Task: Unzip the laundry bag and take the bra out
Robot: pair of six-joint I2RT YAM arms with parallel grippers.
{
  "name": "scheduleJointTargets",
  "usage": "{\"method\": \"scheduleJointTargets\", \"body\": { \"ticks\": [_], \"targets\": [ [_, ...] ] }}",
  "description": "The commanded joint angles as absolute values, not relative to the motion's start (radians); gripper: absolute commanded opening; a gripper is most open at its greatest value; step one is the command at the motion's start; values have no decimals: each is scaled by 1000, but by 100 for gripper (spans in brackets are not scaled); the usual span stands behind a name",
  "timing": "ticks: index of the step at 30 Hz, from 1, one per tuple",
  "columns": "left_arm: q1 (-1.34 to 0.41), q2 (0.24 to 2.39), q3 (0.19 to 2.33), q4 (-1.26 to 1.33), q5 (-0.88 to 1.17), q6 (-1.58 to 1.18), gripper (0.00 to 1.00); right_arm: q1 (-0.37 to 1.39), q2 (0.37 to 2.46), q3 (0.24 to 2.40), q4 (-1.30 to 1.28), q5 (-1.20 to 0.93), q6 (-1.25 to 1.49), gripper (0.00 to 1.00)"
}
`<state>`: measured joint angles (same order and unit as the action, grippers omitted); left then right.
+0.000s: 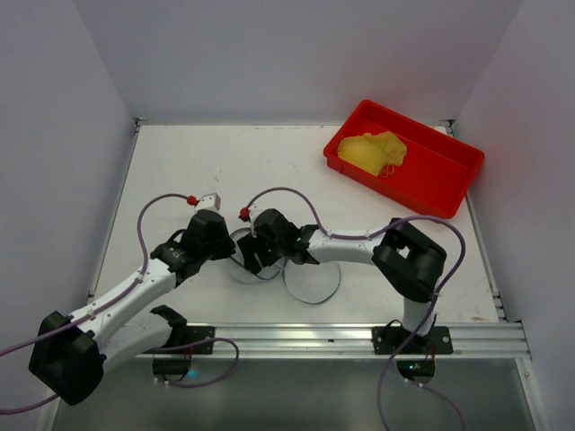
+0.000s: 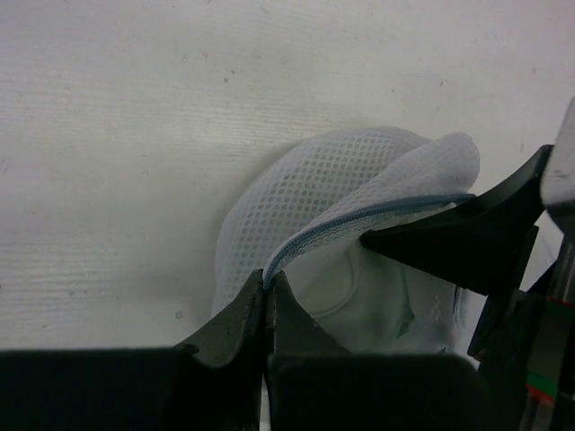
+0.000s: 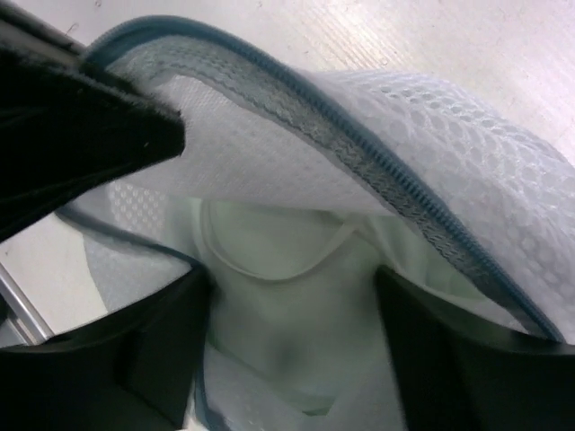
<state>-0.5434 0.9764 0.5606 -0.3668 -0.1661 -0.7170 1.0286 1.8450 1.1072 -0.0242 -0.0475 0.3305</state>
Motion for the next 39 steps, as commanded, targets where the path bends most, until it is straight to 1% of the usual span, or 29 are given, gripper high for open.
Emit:
{"method": "scheduleJointTargets", "body": {
  "ticks": [1,2,3,5,6,8,12,13,18,19,23,25,28,30,34,36,37,38,39],
  "targets": [
    [-537,962,580,-364,-210,-733,0,1029,1907,1158,-127,-43,325,69],
    [-537,962,581,-365,-207,-735,0,1029,1895,1149,-121,-49,322,57],
    [-537,959,583,-371,-206,-736,0,1029,1881,1137,-103,-57,319,35],
    [-535,954,583,-382,-218,-736,0,1029,1844,1099,-81,-60,321,19],
    [-537,948,584,-385,-222,-735,0,1029,1806,1088,-69,-66,316,7],
    [-535,943,592,-400,-239,-724,0,1029,1761,1054,-63,-77,311,0],
    [-534,943,610,-428,-267,-707,0,1028,1613,991,-40,-115,296,0],
    [-534,943,614,-429,-268,-706,0,1028,1541,979,-37,-127,287,0],
    [-529,951,617,-436,-273,-696,0,1020,1323,914,-8,-182,262,0],
    [-529,953,612,-433,-267,-696,0,1011,1252,905,-6,-184,267,0],
    [-529,966,595,-401,-212,-695,0,982,1111,858,115,-166,305,0],
    [-528,976,589,-393,-187,-693,0,965,1066,861,164,-112,331,0],
    [-528,977,584,-385,-155,-687,0,928,1058,903,204,-11,337,0],
    [-529,966,580,-365,-129,-681,0,890,1095,946,192,26,366,0],
    [-529,939,572,-333,-84,-670,0,778,1163,1049,221,43,397,0],
    [-528,939,577,-328,-84,-666,0,749,1187,1089,238,-13,411,0],
    [-529,945,580,-328,-84,-666,0,720,1195,1112,244,-70,422,0],
    [-529,963,584,-325,-75,-666,0,710,1207,1159,251,-174,431,0],
    [-528,975,595,-322,-69,-666,0,709,1221,1189,247,-216,446,0]
  ]
}}
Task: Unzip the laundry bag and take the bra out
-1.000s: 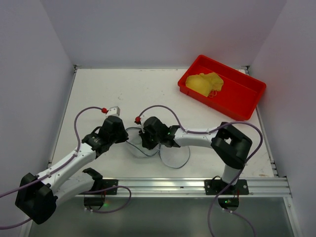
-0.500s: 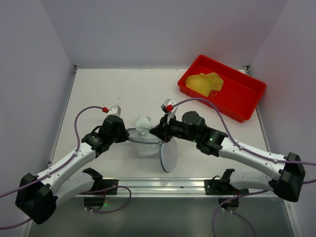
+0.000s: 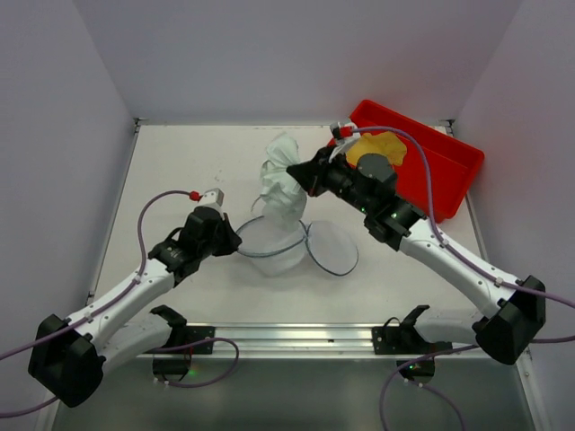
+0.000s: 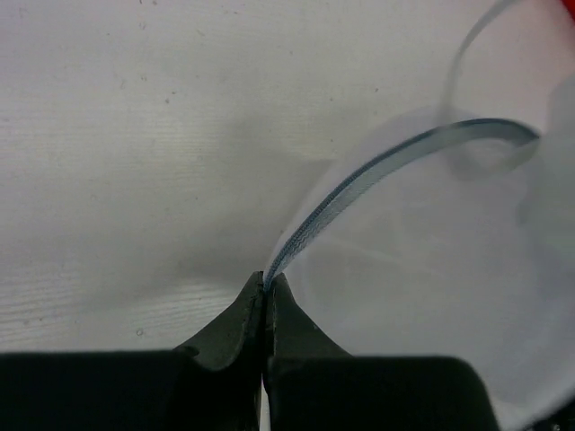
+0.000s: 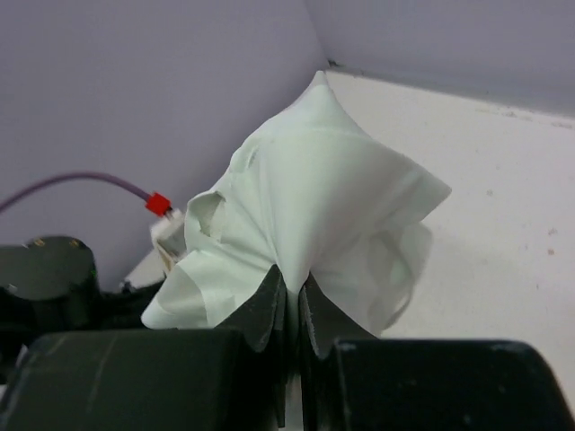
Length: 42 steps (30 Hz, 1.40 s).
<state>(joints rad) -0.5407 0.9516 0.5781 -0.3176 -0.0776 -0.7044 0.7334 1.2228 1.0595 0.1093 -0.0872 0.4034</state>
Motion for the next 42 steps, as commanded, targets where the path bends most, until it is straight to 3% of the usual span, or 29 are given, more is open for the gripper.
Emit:
{"method": "scheduleJointTargets", "body": {
  "ticks": [1,5,9,12,20,27,35,38,39,42],
  "targets": [
    [-529,988,600,-315,-61,-667,0,707,1247,1236,248,-251,452,0],
    [-529,1046,632,-276,-18,-667,0,707,1282,1276,311,-324,515,0],
    [-529,1062,666,-293,-47,-664,0,683,1290,1345,172,-111,394,0],
    [-529,1058,663,-301,-58,-661,0,579,1289,1390,75,76,327,0],
    [-529,1060,618,-267,-22,-667,0,263,1313,1352,3,297,264,0],
    [-529,1062,609,-267,-5,-660,0,-30,1482,1353,-46,269,346,0],
    [-529,1091,607,-242,35,-657,0,-135,1790,1450,-138,304,387,0],
    [-529,1100,604,-238,34,-652,0,-140,1874,1495,-196,316,397,11],
    [-528,1101,604,-236,34,-649,0,-141,1890,1512,-215,316,402,22],
    [-529,1109,612,-238,31,-644,0,-140,1890,1561,-276,282,422,37]
  ]
}}
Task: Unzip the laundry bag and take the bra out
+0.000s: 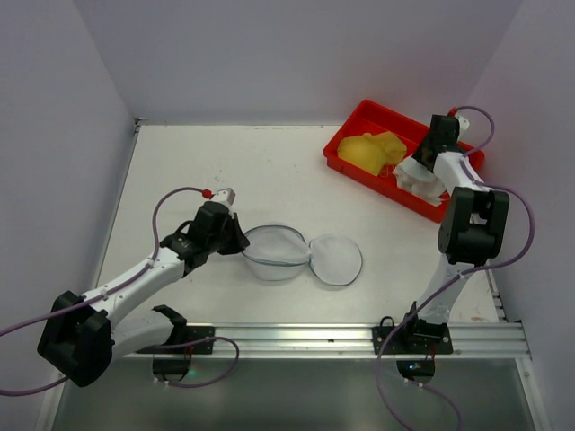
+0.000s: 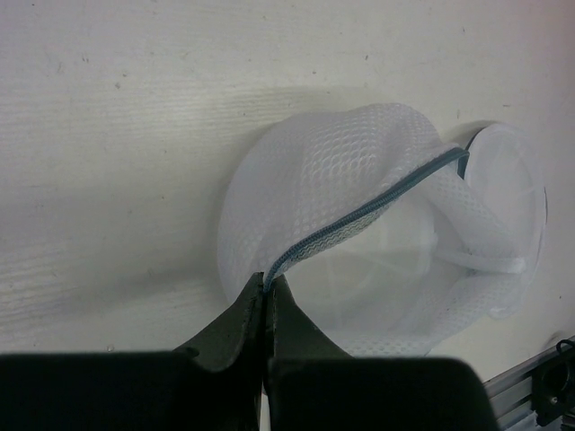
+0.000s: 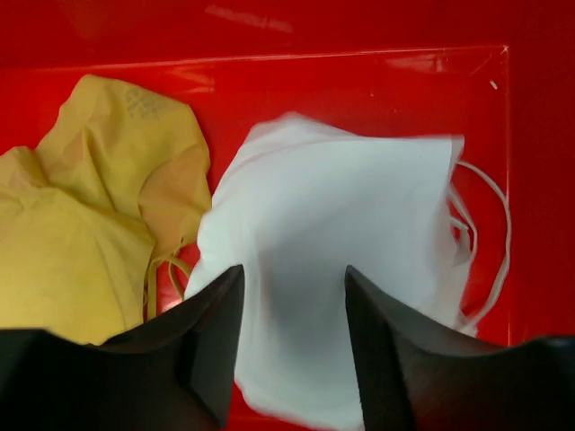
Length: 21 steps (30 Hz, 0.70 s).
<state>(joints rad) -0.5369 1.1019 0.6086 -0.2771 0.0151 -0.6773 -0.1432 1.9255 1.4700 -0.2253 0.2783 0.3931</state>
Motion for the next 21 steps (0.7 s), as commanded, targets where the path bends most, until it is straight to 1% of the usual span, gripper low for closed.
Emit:
{"method": "scheduleJointTargets", "body": {
  "ticks": [1,5,8,11,14,15,17,18,20,21],
  "targets": [
    [-528,1112,614,-238,29,-644,0,-138,1875,1565,-279,266,420,54],
    [-529,1115,615,-235,25,-647,0,-130,1752,1546,-304,178,423,87],
    [-529,1118,612,-232,17,-650,0,-106,1652,1536,-349,112,410,98],
    [-528,1121,611,-227,5,-657,0,-68,1539,1473,-385,16,431,98],
    [-528,1118,615,-233,-27,-664,0,11,1433,1353,-423,-49,455,98],
    [-528,1117,617,-233,-34,-666,0,62,1411,1321,-443,-66,471,98],
    [-529,1112,611,-226,-69,-683,0,109,1349,1202,-453,-115,514,97],
    [-526,1111,609,-224,-78,-690,0,158,1330,1119,-459,-121,526,96],
    [-526,1108,612,-225,-103,-699,0,208,1280,1037,-482,-71,563,96],
    [-528,1106,614,-229,-107,-706,0,250,1263,952,-482,-60,580,96]
  ]
}}
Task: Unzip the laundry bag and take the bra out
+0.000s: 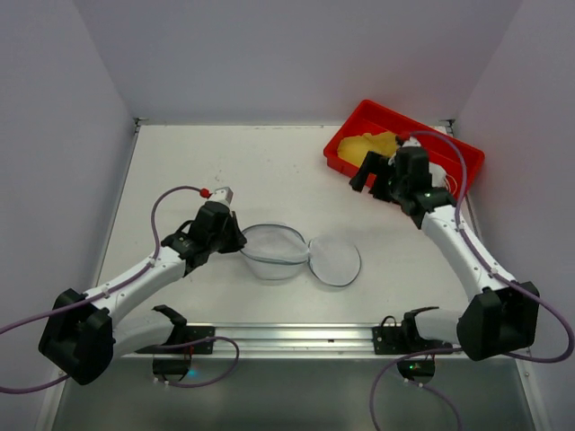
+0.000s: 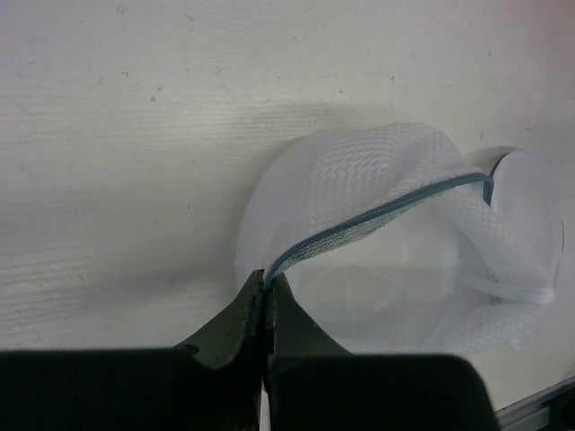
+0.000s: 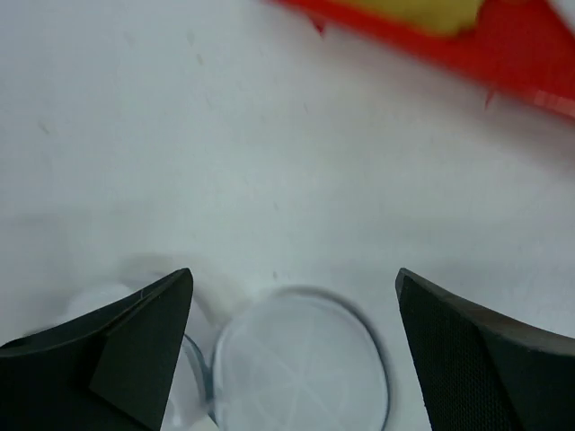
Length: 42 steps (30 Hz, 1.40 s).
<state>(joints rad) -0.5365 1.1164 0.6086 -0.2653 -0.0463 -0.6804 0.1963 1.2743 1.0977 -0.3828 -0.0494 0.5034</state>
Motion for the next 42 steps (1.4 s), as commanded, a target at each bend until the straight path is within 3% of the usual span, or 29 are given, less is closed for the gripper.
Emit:
{"method": "scheduleJointTargets", "body": {
  "ticks": [1,9,14,19,20,23,24,27,29,35,42],
  "targets": [
    [-528,1101,612,-227,-110,-707,0,264,1244,907,-479,-54,600,95],
    [-526,1074,588,-239,-158,-715,0,380,1206,620,-423,-87,741,89],
    [-526,1063,586,-252,-176,-709,0,428,1255,583,-376,-81,795,86],
    [-528,1068,589,-267,-192,-703,0,436,1339,583,-333,-119,802,77],
    [-526,1066,588,-267,-190,-703,0,436,1362,580,-309,-130,808,72],
    [-528,1055,584,-268,-190,-703,0,436,1381,555,-269,-147,822,44],
    [-528,1054,584,-271,-190,-700,0,436,1385,555,-273,-143,822,30],
    [-526,1057,587,-273,-187,-681,0,436,1332,577,-327,-82,813,7],
    [-528,1066,592,-267,-175,-661,0,436,1283,607,-415,-2,778,0],
    [-532,1143,609,-200,-94,-635,0,463,1140,833,-644,135,658,0],
    [-596,1290,629,-71,-66,-669,0,597,1146,1052,-672,31,600,0]
  ]
}}
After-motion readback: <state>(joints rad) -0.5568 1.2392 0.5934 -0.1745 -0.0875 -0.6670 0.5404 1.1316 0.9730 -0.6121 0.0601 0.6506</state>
